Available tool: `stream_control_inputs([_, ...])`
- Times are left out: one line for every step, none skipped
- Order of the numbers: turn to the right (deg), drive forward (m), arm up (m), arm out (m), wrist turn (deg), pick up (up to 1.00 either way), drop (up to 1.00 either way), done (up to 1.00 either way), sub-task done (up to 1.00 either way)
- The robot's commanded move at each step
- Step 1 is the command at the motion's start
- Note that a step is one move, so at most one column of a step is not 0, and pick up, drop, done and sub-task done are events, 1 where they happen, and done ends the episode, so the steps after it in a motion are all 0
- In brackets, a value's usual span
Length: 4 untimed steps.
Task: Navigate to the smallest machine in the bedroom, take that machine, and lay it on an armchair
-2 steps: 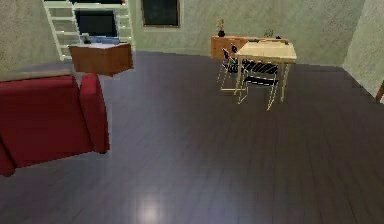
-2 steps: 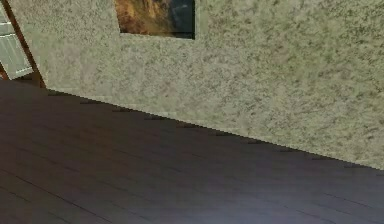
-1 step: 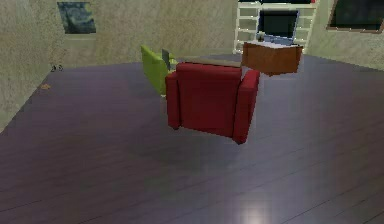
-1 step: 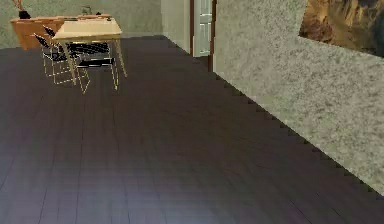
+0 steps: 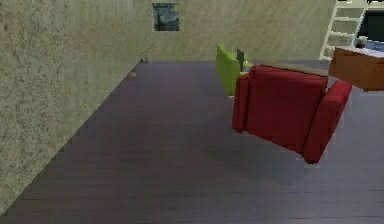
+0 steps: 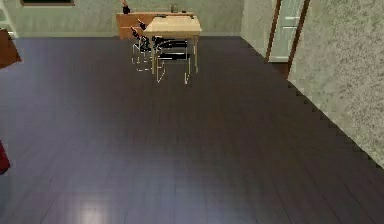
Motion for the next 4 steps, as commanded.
stream_control_inputs([0.0,1.0,0.0,0.0,0.0,0.0,0.0,0.0,0.0])
stream_control_inputs([0.0,1.0,0.0,0.0,0.0,0.0,0.0,0.0,0.0])
stream_control_inputs([-3.0,0.0,0.0,0.0,0.0,0.0,0.0,0.0,0.0])
stream_control_inputs([0.0,0.65,0.0,0.0,0.0,0.0,0.0,0.0,0.0])
